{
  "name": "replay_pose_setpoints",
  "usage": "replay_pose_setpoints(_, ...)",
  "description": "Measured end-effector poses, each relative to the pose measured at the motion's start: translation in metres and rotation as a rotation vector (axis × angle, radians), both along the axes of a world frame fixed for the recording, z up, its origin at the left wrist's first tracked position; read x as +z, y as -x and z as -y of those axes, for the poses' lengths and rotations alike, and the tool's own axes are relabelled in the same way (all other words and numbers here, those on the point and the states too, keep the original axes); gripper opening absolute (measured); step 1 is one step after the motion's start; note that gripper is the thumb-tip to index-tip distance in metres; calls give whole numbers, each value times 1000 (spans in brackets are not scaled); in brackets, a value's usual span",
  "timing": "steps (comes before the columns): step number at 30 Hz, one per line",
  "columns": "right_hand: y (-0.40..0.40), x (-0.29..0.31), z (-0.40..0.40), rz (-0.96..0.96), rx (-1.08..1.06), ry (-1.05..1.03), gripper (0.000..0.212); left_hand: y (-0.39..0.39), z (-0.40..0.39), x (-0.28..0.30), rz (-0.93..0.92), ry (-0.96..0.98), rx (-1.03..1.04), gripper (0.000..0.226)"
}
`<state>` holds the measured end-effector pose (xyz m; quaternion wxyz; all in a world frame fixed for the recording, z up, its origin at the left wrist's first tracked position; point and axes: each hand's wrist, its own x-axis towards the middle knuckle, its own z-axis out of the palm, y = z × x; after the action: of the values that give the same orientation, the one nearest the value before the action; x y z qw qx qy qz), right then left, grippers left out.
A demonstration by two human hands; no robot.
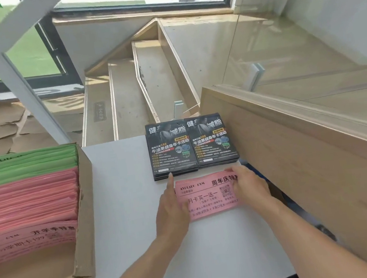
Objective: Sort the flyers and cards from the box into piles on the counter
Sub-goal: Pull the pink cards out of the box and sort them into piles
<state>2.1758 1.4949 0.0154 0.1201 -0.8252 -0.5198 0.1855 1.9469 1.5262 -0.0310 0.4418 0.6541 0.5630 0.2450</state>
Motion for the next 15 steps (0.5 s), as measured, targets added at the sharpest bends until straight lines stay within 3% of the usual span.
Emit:
replay_pose_setpoints(3, -3, -9, -4, 54, -30, -51, 42, -7, 3, 3, -47, -19, -11, 94)
replay_pose_setpoints(6, -4, -14, 7, 141, -79, -144, 62, -6, 11, 1, -108, -65, -71, 123)
replay_pose_setpoints(8, 0, -17, 22, 89, -113, -172, 62, -2, 18, -1, -118, -83, -84, 132)
replay_pose_setpoints(11, 7, -27, 49, -104, -153, -129, 65, 0, 26, -2, -85, -96, -19, 119)
replay_pose_setpoints(15, 1, -41, 55, -146, -179, -89, 59, -4, 22, -2, -88, -124, 21, 103)
